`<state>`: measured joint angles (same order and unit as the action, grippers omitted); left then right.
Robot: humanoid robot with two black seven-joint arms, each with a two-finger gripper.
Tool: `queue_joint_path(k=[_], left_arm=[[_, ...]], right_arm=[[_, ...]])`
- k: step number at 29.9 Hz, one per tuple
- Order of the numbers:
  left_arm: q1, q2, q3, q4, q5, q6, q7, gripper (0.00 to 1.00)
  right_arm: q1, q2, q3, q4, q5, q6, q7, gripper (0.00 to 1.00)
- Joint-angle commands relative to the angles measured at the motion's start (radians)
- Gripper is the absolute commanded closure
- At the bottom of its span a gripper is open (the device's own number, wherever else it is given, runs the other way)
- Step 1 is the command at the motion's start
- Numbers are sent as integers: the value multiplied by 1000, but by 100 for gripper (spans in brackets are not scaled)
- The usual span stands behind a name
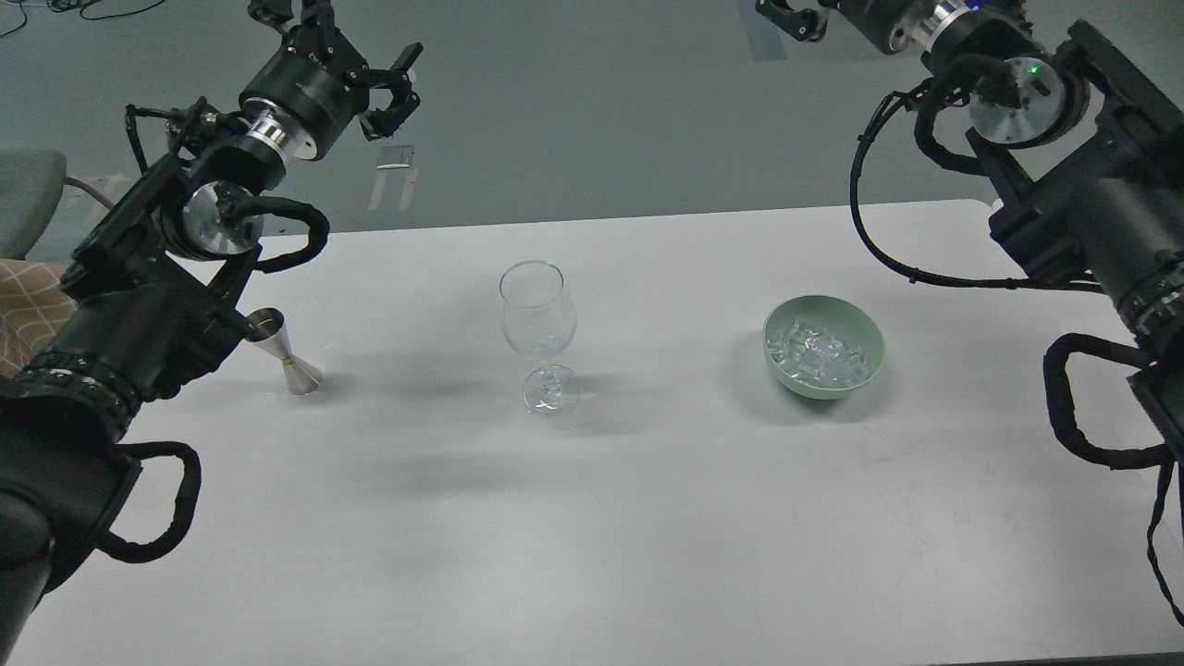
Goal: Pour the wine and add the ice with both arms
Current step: 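Move the left gripper down toward the metal jigger cup, then lower the left gripper beside the jigger and close around it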
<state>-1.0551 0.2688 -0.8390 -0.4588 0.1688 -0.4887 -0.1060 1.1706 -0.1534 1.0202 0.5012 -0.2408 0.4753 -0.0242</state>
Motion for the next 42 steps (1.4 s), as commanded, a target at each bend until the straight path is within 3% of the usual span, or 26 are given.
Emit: queue_joint_path(k=[1,6,17,25,31,37,42], left_arm=[[-12,-26,8,-14,-3,54,11,2],[-14,1,9,-109,-5,113,74,2],[53,82,-54,-282,-51,110,69,2],[159,271,-46,-534,-110,147,98,4],[289,346,-48,-630,-316,185,106,4],[483,395,-116,-773,-382,225,150,4],[699,405,-224,-954,-463,357,173,5]], right_arm=[[0,-2,-2,0,-2,-3,3,0],[-6,-2,-3,0,-2,3,3,0],[0,3,-2,-6,-2,5,0,0],[-2,9,-5,-6,-3,5,0,0],[-3,-2,-8,-3,-3,6,0,0],[-8,-14,-11,-1,-3,8,-2,0],[-23,-12,-11,-7,-5,6,-2,0]])
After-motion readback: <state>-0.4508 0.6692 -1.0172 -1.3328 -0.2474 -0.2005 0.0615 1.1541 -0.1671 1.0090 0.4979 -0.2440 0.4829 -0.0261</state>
